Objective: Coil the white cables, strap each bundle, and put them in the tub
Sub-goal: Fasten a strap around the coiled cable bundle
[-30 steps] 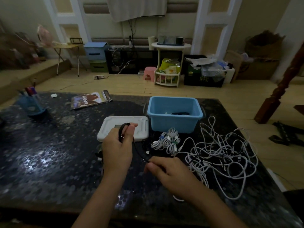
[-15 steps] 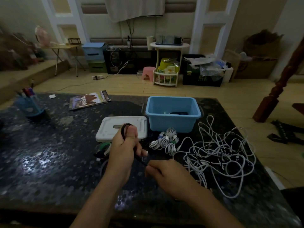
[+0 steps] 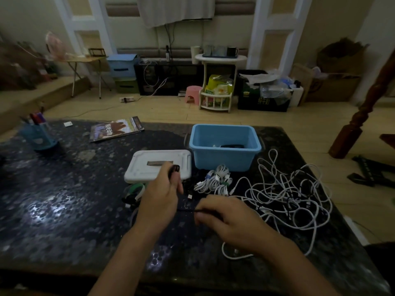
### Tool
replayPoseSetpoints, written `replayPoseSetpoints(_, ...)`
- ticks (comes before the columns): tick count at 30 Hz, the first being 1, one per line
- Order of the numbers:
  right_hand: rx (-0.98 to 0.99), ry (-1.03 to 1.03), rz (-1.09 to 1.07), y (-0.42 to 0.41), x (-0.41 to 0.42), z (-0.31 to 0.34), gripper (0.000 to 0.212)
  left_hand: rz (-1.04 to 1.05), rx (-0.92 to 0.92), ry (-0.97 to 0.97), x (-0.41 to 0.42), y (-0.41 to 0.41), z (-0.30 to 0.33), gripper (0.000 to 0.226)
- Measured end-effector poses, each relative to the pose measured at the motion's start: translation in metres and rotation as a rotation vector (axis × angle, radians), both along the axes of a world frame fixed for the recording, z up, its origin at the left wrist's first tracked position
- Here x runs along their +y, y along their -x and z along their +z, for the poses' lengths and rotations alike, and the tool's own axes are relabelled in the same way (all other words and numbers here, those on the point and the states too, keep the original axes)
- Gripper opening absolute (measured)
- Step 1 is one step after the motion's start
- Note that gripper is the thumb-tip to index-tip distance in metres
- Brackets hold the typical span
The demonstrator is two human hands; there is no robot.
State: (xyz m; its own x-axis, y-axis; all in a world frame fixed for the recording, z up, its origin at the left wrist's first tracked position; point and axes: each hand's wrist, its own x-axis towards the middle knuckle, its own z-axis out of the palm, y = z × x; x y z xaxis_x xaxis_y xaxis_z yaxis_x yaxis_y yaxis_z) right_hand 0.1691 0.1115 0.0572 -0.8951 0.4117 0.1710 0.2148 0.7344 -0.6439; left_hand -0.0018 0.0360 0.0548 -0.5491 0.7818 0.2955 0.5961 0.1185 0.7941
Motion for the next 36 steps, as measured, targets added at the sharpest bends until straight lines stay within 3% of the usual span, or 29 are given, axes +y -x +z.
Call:
replayPoseSetpoints(5,0.255,0.181,-0.080,-0.008,0.006,0.021,0.021,-0.110,-0.124,0.104,0.001,-0.012,0.000,0.028)
replayPoseSetpoints(8,0.349,0.212,-0.086,-0.006,0.008,0.025,0.021,-0.166,-0.120,0.120,0.003,-0.020,-0.002,0.057)
replayPoseSetpoints(11,0.381,0.242,-0.110,-0.006,0.008,0.026,0.021,-0.240,-0.113,0.107,0.008,-0.022,-0.008,0.087)
replayPoseSetpoints(18,0.417,0.254,-0.162,-0.003,0.013,0.026,0.020,-0.331,-0.271,0.137,0.009,-0.027,-0.010,0.097)
replayPoseSetpoints(24,0.429,0.265,-0.181,0.001,0.018,0.024,0.019,-0.399,-0.046,0.247,0.006,-0.031,-0.012,0.051)
replayPoseSetpoints(28,0.477,0.370,-0.334,0.000,0.022,0.017,0.025,-0.391,-0.275,0.146,0.002,-0.038,-0.003,0.045)
replayPoseSetpoints(30,0.488,0.243,-0.462,-0.005,0.029,0.012,0.029,-0.412,-0.408,0.129,0.001,-0.041,0.004,0.045)
replayPoseSetpoints(33,0.450,-0.050,-0.576,-0.009,0.030,0.003,0.030,-0.483,-0.449,0.103,0.002,-0.048,0.005,0.038)
replayPoseSetpoints(36,0.417,-0.060,-0.626,-0.007,0.027,-0.002,0.029,-0.525,-0.411,0.099,0.004,-0.052,0.003,0.034)
